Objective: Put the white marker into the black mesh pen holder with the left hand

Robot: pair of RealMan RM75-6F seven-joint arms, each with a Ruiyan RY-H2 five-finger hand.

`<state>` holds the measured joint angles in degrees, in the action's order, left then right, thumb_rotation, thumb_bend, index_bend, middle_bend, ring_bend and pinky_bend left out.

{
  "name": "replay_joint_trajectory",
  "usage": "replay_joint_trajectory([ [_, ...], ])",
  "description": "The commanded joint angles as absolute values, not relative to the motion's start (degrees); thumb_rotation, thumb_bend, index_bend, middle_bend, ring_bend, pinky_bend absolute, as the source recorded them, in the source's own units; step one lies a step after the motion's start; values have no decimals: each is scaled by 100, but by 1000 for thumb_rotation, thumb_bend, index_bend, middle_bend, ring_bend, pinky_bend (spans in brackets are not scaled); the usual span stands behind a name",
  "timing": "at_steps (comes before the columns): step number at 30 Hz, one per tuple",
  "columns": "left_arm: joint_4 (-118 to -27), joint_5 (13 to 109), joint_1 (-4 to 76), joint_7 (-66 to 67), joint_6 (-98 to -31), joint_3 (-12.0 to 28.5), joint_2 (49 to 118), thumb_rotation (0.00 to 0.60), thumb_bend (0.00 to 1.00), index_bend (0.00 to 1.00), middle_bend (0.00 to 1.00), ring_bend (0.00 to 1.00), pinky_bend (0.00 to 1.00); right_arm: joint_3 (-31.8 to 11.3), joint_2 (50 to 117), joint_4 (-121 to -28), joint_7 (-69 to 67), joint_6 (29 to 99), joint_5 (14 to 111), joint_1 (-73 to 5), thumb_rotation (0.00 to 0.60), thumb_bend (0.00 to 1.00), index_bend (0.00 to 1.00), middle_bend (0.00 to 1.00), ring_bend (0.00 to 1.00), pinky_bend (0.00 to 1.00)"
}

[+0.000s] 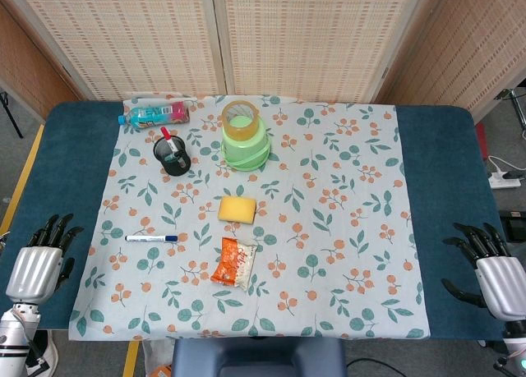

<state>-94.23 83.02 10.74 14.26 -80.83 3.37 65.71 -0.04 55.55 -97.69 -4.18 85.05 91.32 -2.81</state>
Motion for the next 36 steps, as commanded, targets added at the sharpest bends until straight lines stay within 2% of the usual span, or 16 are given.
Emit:
replay_joint_trajectory([
  [1,-9418,8312,1075,1426,-8068,321,6567,600,418,225,64,6,208,-3,5553,-9773,-412,8508,9134,-280,600,128,296,123,115,0],
  [11,-9482,8391,1064,1464,-8117,298,6549,600,417,225,64,6,208,11,5527,-9794,-441,8630,9209,-229,600,128,296,123,115,0],
  [27,-9475,8377,1118,1462,-8051,321,6636,600,418,243,87,6,211,9,5529,-9740,-586,8449,9123,-297,600,128,295,123,115,0],
  [36,-9742,8183,1662,2065,-7517,615,6987,600,419,252,132,11,221,-9,5461,-9593,-1005,8468,9105,-303,600,128,296,123,115,0],
])
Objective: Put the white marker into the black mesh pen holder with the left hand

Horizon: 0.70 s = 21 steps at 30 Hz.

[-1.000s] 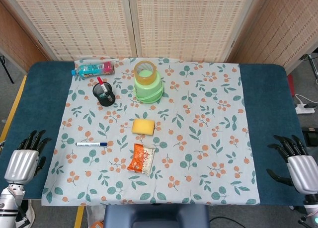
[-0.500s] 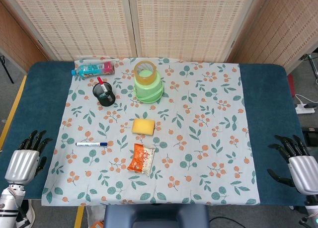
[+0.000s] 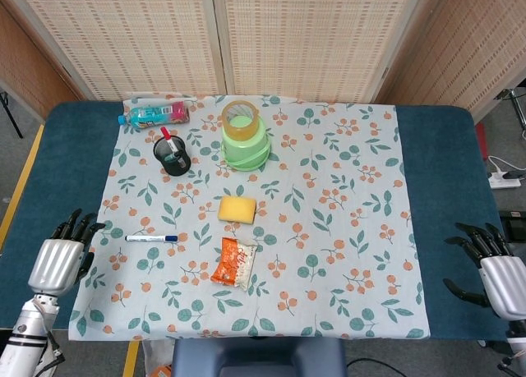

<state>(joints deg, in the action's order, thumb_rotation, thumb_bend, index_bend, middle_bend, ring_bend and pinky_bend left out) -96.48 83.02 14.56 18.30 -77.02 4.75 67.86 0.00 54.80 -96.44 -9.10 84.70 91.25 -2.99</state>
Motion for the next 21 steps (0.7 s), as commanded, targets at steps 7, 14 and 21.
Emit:
replay_joint_trajectory([
  [7,-9499,7399,2222,2599,-6810,898,7767,600,419,275,192,33,238,3,5437,-9500,-1236,8414,9131,-339,600,128,296,123,115,0],
  [14,-8865,6663,2598,2786,-6256,988,8367,600,419,268,218,58,251,4,5426,-9493,-1279,8447,9141,-329,600,128,296,123,115,0],
  [21,-8232,6245,2743,2781,-6056,976,8767,600,419,291,284,88,268,5,5428,-9506,-1255,8418,9130,-343,600,128,295,123,115,0],
])
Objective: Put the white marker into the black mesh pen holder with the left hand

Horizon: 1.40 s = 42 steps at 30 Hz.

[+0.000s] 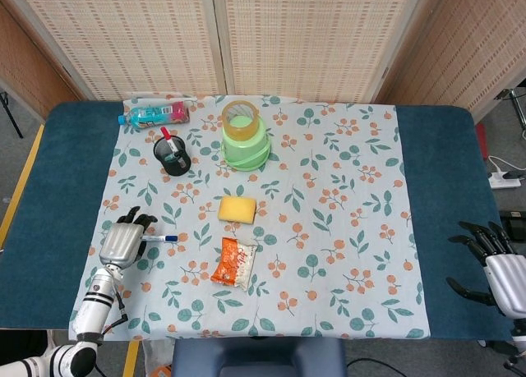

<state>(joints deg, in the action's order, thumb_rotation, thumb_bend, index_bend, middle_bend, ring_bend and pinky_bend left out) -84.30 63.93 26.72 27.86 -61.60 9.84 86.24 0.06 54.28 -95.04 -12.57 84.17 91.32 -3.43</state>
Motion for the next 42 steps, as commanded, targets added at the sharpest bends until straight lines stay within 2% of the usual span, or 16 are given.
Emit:
replay_joint_trajectory([
  [1,-8162,6208,2753,2775,-6037,966,8805,600,419,294,292,92,269,4,5427,-9504,-1254,8417,9123,-342,600,128,296,123,115,0],
  [8,-7720,5977,2809,2709,-5909,895,9053,600,419,337,361,110,278,-13,5427,-9497,-1253,8405,9070,-343,600,128,296,123,115,0],
  [21,-7436,5908,2855,2714,-5999,825,9292,600,420,386,459,156,294,-28,5398,-9484,-1318,8464,9043,-310,600,128,295,123,116,0],
  [28,-7266,5933,2843,2717,-6091,782,9435,600,421,427,494,180,304,-31,5388,-9477,-1350,8449,9030,-313,600,128,296,128,154,0],
  [42,-7758,6265,2779,2741,-6817,1014,9063,600,421,445,574,245,344,-57,5415,-9444,-1364,8486,9022,-304,600,128,305,128,153,0],
])
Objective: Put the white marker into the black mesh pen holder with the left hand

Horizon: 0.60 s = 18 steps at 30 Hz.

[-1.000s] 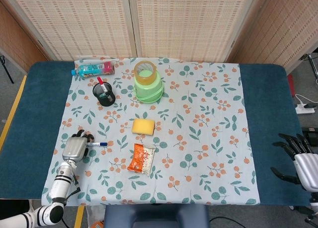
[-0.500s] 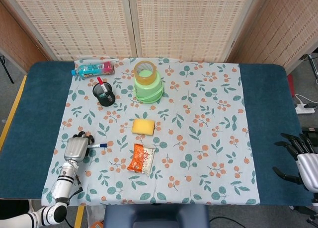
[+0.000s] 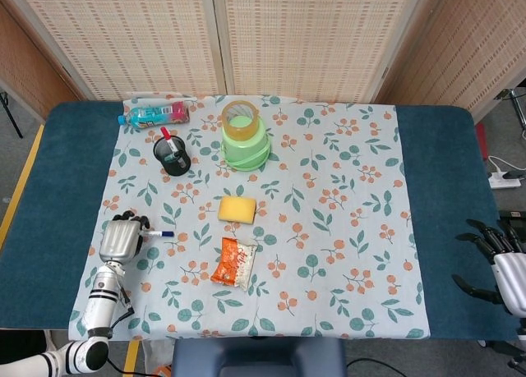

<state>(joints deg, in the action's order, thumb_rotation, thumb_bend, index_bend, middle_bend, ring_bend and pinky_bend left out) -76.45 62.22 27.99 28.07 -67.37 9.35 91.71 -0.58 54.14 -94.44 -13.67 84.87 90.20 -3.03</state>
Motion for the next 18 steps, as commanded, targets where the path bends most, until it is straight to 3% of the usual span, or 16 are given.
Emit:
replay_joint_trajectory([
  [1,-7822,6269,2776,2702,-6848,1059,9002,600,420,444,575,246,346,-55,5415,-9445,-1361,8482,9026,-305,600,127,305,128,153,0],
  [11,-8911,6333,3103,3110,-6929,1677,7756,600,420,443,588,262,363,-48,5425,-9441,-1360,8425,9033,-334,600,128,305,128,153,0],
  [18,-9384,5914,3921,3997,-6320,2289,6901,600,419,444,588,264,372,-62,5412,-9423,-1400,8461,9007,-315,600,128,305,128,152,0],
])
